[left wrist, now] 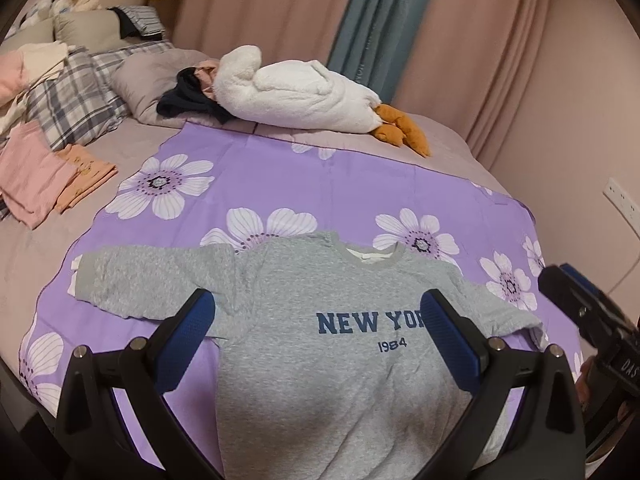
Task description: Fold small clothes
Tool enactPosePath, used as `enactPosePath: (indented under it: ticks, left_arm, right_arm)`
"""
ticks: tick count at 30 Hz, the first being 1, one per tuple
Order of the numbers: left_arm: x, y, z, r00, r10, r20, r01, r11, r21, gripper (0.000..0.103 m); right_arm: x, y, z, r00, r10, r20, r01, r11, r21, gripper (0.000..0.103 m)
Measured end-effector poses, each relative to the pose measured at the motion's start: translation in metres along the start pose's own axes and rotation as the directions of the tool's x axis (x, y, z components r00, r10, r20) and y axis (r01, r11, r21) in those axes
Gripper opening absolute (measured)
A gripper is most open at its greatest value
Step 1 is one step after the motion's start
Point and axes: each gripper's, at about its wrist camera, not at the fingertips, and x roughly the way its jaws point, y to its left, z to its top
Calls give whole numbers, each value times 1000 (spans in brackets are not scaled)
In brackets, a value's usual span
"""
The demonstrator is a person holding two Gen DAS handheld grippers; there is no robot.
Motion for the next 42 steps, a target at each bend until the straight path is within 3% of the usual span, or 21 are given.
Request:
enactPosePath:
  ticks: [16,27,42]
  left_arm:
    - [-4,2,0,1000,30,8,-30,1000,-8,103]
    - [8,-13,-9,996,89,2,-89,995,36,103]
    - [8,-26,-24,996,75,-42,-74,997,23,103]
  right_arm:
    - [11,14,9,999,38,-17,-38,998,-43,102]
    - [10,-12,3,999,42,-21,-41,999,21,102]
    - [-5,-46,3,999,47,6,-48,992,116,102]
